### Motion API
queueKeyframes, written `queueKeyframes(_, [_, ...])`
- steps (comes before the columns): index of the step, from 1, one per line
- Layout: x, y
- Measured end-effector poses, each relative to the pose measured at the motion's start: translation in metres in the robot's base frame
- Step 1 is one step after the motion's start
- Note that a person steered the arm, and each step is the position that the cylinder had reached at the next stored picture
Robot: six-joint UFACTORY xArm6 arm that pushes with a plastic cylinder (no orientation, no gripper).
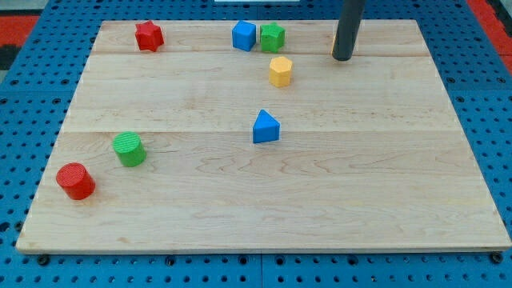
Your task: Separate green star from the blue cube
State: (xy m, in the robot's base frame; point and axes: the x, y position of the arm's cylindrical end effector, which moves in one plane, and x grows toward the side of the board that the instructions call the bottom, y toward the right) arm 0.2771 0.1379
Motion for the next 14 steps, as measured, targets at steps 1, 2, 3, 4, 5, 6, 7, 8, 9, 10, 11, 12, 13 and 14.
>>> queueKeyframes(1, [-0.013,0.029])
queueKeyframes(2, [-0.032,0.039])
queueKeyframes(3, [-0.021,0.043])
queueKeyframes(4, [-0.007,0.043])
queueKeyframes(5, [-0.007,0.038])
queueKeyframes(6, [-0.007,0.037])
queueKeyframes(7, [-0.007,0.034])
queueKeyframes(8, [-0.007,0.002])
queueKeyframes(9, [-0.009,-0.007])
queueKeyframes(10, [-0.023,-0.007])
queueKeyframes(11, [-0.042,-0.035])
queueKeyframes(12, [-0.064,-0.067])
queueKeyframes(13, [-0.055,-0.092])
queueKeyframes(14, [-0.016,-0.117])
